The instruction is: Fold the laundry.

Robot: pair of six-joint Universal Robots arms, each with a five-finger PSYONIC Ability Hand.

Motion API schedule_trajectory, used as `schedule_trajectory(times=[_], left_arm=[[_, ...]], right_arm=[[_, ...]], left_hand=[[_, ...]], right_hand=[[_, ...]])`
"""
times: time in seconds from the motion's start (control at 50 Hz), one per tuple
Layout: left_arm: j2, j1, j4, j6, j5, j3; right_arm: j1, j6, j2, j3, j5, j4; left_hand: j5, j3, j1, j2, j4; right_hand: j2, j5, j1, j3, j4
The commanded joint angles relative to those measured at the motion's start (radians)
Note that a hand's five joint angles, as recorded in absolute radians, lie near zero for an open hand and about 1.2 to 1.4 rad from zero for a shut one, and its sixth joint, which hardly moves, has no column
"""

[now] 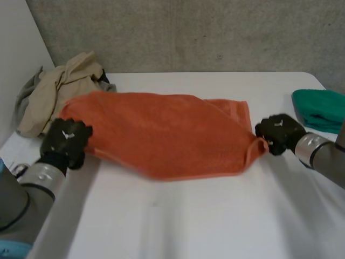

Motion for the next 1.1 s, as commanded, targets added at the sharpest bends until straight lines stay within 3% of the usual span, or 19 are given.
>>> schedule_trajectory(times=[0.02, 0.12, 0.24, 0.38, 0.48, 0.64, 0.68, 0.72, 0.78, 0.86, 0.96, 1.1], left_arm=[[-0.015, 0.014, 0.0, 0.042, 0.0, 0.004], [0.016, 0.017, -0.009, 0.014, -0.008, 0.007], [0.042, 0.022, -0.012, -0.026, -0.009, 0.013], [0.039, 0.041, -0.023, -0.041, -0.009, 0.036], [0.027, 0.049, -0.029, -0.041, -0.009, 0.051], [0.01, 0.069, -0.036, -0.041, -0.006, 0.065], [0.01, 0.077, -0.038, -0.044, -0.003, 0.063], [0.01, 0.08, -0.041, -0.046, -0.003, 0.063], [0.004, 0.084, -0.047, -0.052, -0.002, 0.065], [0.004, 0.094, -0.052, -0.056, 0.0, 0.071], [0.002, 0.092, -0.07, -0.059, 0.001, 0.093], [-0.013, 0.089, -0.095, -0.058, 0.0, 0.136]], right_arm=[[-0.007, 0.078, -0.012, 0.011, 0.068, -0.01], [-0.002, 0.091, -0.096, 0.048, 0.078, 0.007], [-0.011, 0.086, -0.182, 0.1, 0.071, 0.076], [-0.007, -0.018, -0.24, 0.21, 0.065, 0.078], [0.004, -0.075, -0.242, 0.276, 0.06, -0.01], [0.039, -0.012, -0.219, 0.319, 0.072, -0.128], [0.058, -0.007, -0.182, 0.315, 0.088, -0.168], [0.07, -0.013, -0.127, 0.299, 0.112, -0.227], [0.076, -0.026, -0.07, 0.263, 0.149, -0.266], [0.073, -0.03, -0.041, 0.241, 0.198, -0.239], [0.042, 0.005, -0.125, 0.253, 0.16, -0.179], [0.004, 0.019, -0.173, 0.259, 0.111, -0.082]], left_hand=[[0.245, 0.202, 0.239, 0.196, 0.195], [0.245, 0.202, 0.239, 0.196, 0.195], [0.245, 0.202, 0.239, 0.196, 0.195], [0.245, 0.202, 0.239, 0.196, 0.195], [0.245, 0.202, 0.239, 0.196, 0.195], [0.245, 0.202, 0.239, 0.196, 0.195], [0.245, 0.202, 0.239, 0.196, 0.195], [0.245, 0.202, 0.239, 0.196, 0.195], [0.245, 0.202, 0.239, 0.196, 0.195], [0.245, 0.202, 0.239, 0.196, 0.195], [0.245, 0.202, 0.239, 0.196, 0.195], [0.245, 0.202, 0.239, 0.196, 0.195]], right_hand=[[-0.508, -0.526, -0.465, -0.523, -0.531], [-0.7, -0.719, -0.658, -0.715, -0.724], [-0.706, -0.725, -0.664, -0.721, -0.73], [-0.706, -0.725, -0.664, -0.721, -0.73], [-0.706, -0.725, -0.664, -0.721, -0.73], [-0.683, -0.701, -0.64, -0.698, -0.706], [-0.619, -0.637, -0.576, -0.634, -0.642], [-0.394, -0.412, -0.351, -0.409, -0.417], [-0.366, -0.384, -0.323, -0.381, -0.389], [-0.445, -0.463, -0.402, -0.46, -0.468], [-0.677, -0.695, -0.634, -0.692, -0.7], [-0.695, -0.713, -0.652, -0.71, -0.718]])
